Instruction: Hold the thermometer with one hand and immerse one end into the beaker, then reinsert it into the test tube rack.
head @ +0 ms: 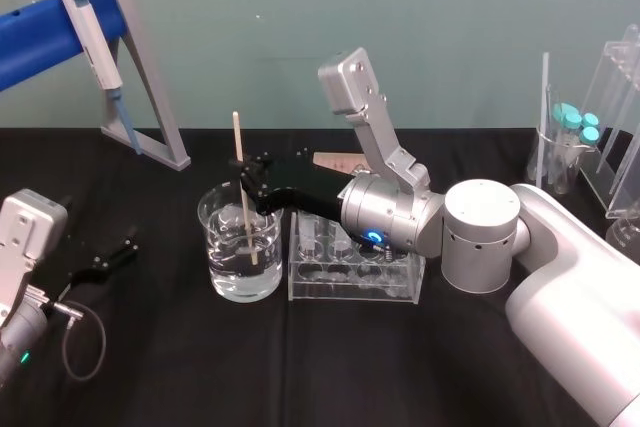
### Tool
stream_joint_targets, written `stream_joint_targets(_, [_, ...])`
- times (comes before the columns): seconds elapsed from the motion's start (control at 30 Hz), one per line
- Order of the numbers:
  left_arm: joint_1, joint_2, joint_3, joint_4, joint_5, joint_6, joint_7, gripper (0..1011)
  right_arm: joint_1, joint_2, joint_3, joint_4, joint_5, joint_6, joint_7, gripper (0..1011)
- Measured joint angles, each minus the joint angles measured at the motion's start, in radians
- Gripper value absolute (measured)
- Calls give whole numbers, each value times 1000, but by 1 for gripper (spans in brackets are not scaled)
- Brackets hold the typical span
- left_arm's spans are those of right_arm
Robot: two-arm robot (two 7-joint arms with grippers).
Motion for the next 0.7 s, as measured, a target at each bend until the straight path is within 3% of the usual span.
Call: stream_joint_targets(0.7, [0, 0, 0, 0, 0, 0, 0, 1004, 0, 0, -1, -1, 3, -1, 0, 52])
